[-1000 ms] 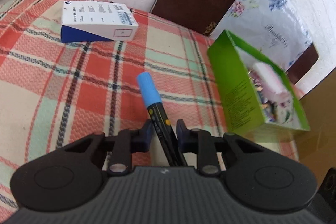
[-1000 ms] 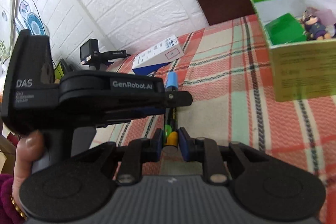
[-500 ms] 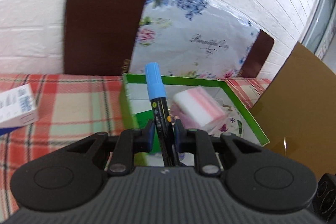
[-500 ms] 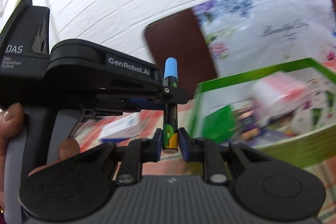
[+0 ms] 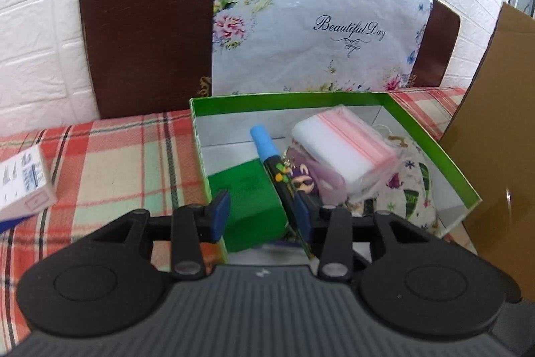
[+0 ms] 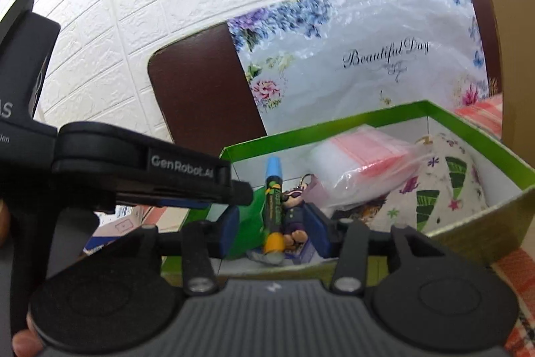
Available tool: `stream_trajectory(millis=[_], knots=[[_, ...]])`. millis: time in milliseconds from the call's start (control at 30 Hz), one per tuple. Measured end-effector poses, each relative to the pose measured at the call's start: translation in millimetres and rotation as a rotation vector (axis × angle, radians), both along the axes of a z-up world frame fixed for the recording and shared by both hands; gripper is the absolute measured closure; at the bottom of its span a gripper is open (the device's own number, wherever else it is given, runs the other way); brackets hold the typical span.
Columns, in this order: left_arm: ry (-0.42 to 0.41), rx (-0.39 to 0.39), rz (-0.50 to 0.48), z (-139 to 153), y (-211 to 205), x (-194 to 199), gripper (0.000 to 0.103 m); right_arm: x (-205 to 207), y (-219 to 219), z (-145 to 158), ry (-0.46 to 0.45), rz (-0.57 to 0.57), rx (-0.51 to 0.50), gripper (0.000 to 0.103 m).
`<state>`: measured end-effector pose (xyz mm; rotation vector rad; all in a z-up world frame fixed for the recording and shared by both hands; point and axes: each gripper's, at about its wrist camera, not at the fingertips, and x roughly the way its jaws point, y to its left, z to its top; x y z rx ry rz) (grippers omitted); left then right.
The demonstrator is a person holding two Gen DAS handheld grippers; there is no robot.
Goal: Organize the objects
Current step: 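Open the right gripper to drop the marker into the green box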
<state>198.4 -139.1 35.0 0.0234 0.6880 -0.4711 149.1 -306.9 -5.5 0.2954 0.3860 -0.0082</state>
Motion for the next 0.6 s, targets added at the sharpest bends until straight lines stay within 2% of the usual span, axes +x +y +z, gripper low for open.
stream_trajectory(millis=[67, 200, 333, 600], knots=[[-0.022, 0.002, -0.001, 3.3, 2.6, -11.9, 0.058, -9.6, 3.2, 1.1, 0.000, 0.008, -0.003, 0.058], [-0.096, 0.054, 0.017, 7.8, 3.7, -39.0, 0.047, -32.6, 15.3, 5.1, -0.025, 0.002, -0.069, 0.057], [-0.089, 0.072, 0.039, 3.9, 11.3, -57.4, 0.046, -53.0, 28.2, 6.4, -0.019, 0.008, -0.103, 0.053], [-0.022, 0.132, 0.106, -20.8, 35.8, -74.9, 0.045, -71.4, 43.4, -12.6, 0.096, 0.058, -0.088, 0.053]])
